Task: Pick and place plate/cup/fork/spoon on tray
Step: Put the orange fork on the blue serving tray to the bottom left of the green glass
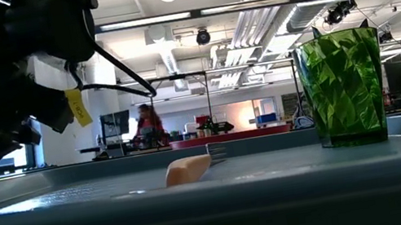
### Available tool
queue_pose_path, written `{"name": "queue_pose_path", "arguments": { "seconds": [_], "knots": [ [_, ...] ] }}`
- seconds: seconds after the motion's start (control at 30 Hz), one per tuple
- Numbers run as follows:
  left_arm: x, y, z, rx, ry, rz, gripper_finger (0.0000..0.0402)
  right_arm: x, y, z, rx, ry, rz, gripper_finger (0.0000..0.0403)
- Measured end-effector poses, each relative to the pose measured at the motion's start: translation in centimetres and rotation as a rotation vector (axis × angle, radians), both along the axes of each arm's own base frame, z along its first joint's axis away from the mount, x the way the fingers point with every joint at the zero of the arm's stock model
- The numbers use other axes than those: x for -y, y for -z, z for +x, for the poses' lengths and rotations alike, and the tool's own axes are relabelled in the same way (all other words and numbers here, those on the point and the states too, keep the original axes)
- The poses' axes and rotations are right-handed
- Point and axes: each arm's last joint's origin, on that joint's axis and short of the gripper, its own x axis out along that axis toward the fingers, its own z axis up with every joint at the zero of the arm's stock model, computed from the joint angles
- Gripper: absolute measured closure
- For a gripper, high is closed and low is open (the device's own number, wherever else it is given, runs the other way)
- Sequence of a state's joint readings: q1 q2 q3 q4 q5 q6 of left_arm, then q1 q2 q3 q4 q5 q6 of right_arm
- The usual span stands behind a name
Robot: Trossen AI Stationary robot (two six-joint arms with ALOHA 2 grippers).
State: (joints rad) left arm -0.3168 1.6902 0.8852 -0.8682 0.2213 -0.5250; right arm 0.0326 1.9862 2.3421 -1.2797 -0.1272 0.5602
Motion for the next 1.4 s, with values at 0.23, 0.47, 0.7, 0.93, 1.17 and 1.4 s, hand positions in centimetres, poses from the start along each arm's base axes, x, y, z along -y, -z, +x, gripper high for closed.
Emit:
{"name": "queue_pose_path", "arguments": {
  "seconds": [0.23,0.47,0.7,0.93,1.17,1.4],
  "knots": [
    [-0.2,-1.5,-0.9,-0.02,-0.03,-0.008,0.0326,0.0,0.0,0.0,-0.003,0.001,0.0,0.0253],
    [-0.6,-3.4,-2.2,-0.04,-0.046,-0.011,0.0326,-0.3,0.0,0.0,-0.015,0.04,0.049,0.0253],
    [-1.3,-6.0,-4.2,-0.041,-0.054,-0.013,0.0326,-1.2,0.0,-0.1,-0.029,0.047,0.108,0.0253],
    [-2.1,-8.6,-6.1,0.071,0.016,0.032,0.0326,-2.4,0.0,-0.2,-0.053,0.229,0.177,0.0254],
    [-2.9,-10.6,-7.5,0.236,0.096,0.099,0.0326,-4.3,-0.1,-0.3,-0.042,0.455,0.262,0.0254],
    [-3.6,-12.1,-8.9,0.362,0.153,0.119,0.0326,-7.6,0.9,-0.1,-0.07,0.593,0.339,0.0253]
  ]
}}
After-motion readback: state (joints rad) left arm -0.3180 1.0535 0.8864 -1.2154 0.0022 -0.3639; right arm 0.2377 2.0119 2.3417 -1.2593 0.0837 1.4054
